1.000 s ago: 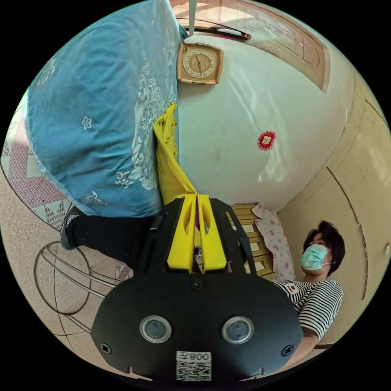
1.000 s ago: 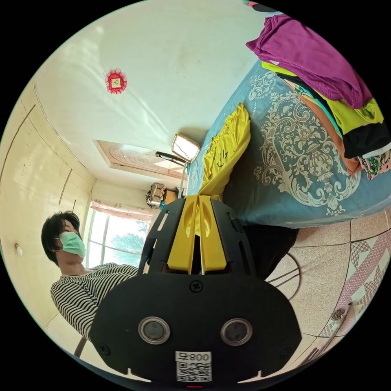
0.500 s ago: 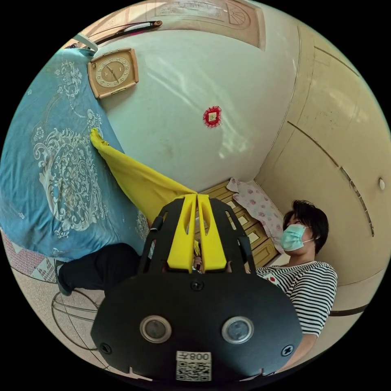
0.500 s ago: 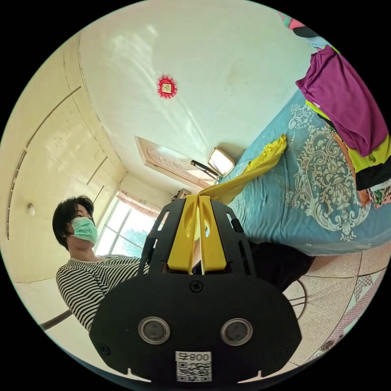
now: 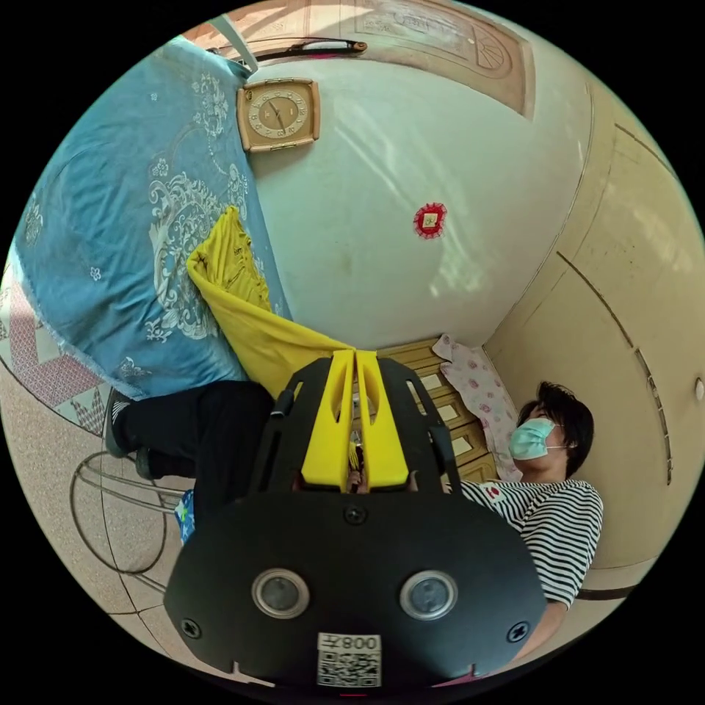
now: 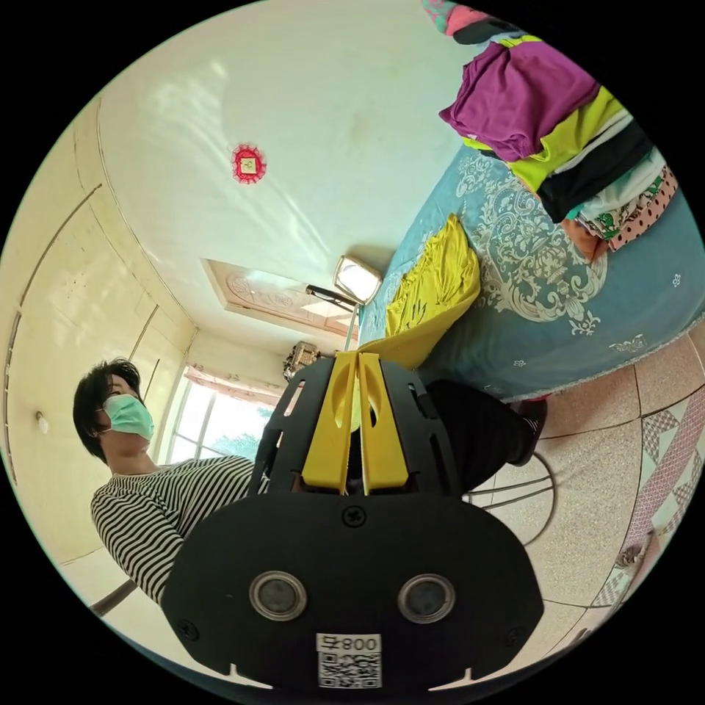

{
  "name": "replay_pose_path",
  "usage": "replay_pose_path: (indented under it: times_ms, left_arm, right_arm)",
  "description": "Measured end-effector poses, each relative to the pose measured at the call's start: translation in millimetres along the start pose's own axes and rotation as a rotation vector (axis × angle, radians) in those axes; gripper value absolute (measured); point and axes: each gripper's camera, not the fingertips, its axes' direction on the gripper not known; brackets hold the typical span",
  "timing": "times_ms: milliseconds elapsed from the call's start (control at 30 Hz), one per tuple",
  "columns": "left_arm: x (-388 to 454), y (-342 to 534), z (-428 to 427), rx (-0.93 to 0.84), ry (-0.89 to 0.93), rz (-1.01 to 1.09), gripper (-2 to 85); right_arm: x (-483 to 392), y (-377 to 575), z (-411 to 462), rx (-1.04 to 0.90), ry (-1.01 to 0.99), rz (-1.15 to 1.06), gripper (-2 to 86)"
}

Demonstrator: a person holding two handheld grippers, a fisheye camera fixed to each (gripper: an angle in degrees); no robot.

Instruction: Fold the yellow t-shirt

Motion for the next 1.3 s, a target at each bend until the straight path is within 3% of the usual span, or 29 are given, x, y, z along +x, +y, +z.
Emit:
replay_pose_path:
  times_ms: [600, 967, 1300]
  left_arm:
    - [-167, -217, 109, -0.029, -0.060, 0.084, 0.3]
    - [-355, -356, 191, -0.008, -0.199, 0.048, 0.2]
    - [-524, -426, 233, 0.012, -0.320, 0.001, 0.2]
  right_arm:
    - [31, -255, 113, -0.018, 0.149, -0.045, 0.2]
    - [118, -456, 233, -0.094, 0.216, 0.014, 0.2]
    - [191, -578, 328, -0.173, 0.249, 0.047, 0.2]
